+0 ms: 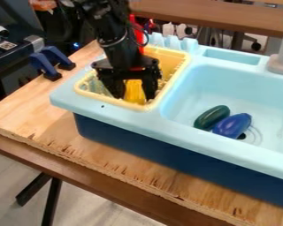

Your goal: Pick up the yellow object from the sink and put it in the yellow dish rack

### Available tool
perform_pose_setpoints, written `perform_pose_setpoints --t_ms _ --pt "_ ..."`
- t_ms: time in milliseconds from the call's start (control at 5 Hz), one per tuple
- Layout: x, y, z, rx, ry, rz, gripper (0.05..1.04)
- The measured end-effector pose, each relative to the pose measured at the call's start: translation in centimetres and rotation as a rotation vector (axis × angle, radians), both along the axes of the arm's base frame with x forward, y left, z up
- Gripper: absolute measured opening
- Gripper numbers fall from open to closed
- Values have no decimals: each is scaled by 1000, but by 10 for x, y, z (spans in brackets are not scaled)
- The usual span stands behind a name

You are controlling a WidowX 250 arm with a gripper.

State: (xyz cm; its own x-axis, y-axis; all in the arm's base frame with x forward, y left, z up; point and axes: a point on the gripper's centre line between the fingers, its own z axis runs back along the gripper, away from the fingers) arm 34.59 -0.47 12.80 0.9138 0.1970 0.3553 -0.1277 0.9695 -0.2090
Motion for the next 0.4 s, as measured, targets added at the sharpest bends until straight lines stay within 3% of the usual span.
perform_pose_setpoints --t_ms 200,400 --pt "-1 -8 17 42 6 -32 1002" --pt "-3 -28 47 90 -21 -101 1002"
